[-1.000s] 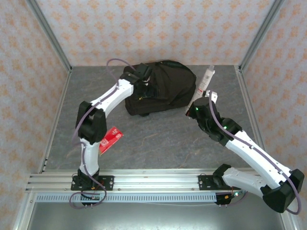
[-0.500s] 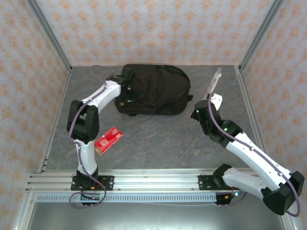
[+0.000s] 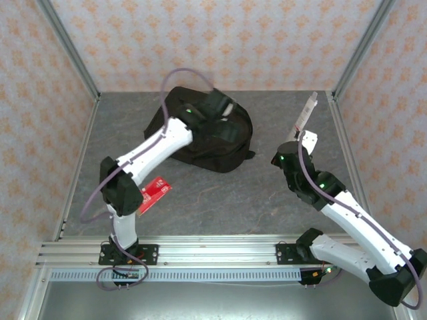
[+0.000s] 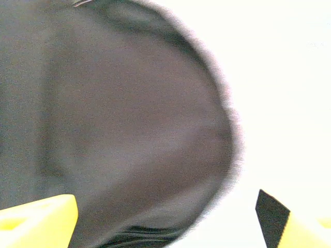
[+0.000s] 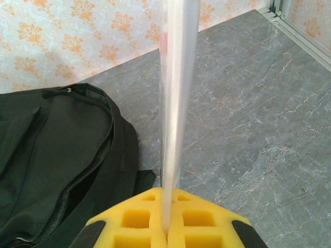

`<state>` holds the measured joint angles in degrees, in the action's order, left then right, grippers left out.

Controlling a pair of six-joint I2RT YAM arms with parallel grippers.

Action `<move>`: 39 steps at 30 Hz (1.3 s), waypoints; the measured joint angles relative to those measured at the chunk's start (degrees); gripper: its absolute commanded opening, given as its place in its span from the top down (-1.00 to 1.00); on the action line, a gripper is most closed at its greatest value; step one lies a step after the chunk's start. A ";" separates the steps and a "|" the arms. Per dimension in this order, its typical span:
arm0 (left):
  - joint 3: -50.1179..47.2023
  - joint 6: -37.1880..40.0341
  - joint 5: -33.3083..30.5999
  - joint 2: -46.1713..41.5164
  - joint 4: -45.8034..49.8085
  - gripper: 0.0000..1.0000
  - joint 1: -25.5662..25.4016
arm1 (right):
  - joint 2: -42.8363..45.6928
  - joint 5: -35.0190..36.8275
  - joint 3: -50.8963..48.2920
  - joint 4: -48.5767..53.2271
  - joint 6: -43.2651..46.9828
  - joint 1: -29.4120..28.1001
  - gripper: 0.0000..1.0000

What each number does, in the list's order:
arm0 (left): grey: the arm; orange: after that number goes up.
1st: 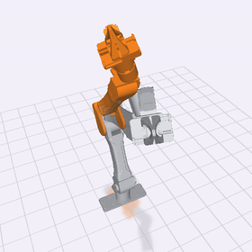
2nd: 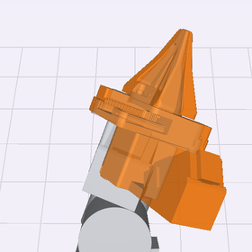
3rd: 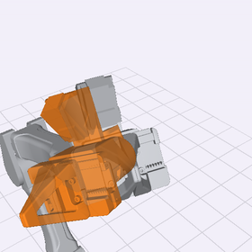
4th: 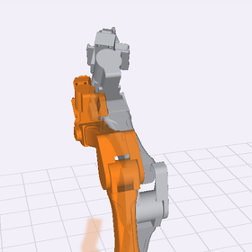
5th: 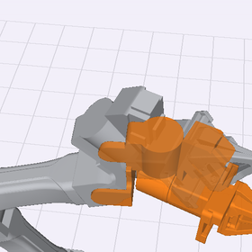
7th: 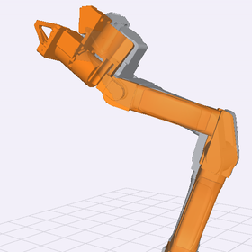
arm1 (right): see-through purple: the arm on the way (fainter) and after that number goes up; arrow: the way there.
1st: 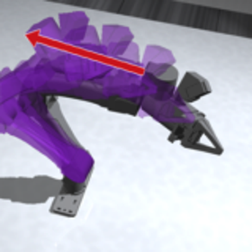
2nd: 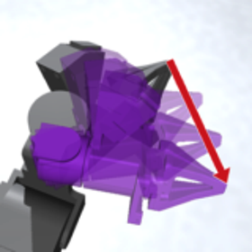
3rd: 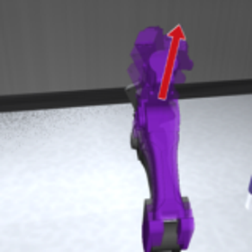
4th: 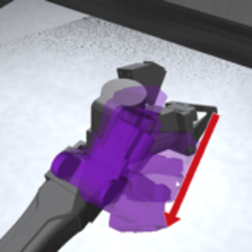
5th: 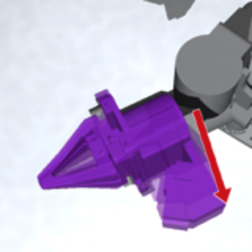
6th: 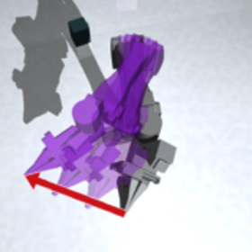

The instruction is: Pack books, pencil case, and school supplies into a backpack

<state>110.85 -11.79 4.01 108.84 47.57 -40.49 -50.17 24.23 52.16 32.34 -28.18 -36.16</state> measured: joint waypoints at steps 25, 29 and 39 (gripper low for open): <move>14.21 8.87 -15.08 19.85 7.56 0.31 -5.86 | 7.72 -1.81 -2.80 4.50 -0.48 0.33 1.00; 14.32 8.63 -13.77 19.85 7.54 0.72 -5.49 | 7.69 -2.38 -3.58 4.52 -0.72 0.33 1.00; 15.67 6.67 -8.44 19.82 8.22 1.00 -2.49 | 7.72 -2.89 -4.31 4.83 -0.94 0.33 1.00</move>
<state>126.52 -5.13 -4.43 128.66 55.79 -42.98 -42.46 21.34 47.86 37.17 -29.12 -35.83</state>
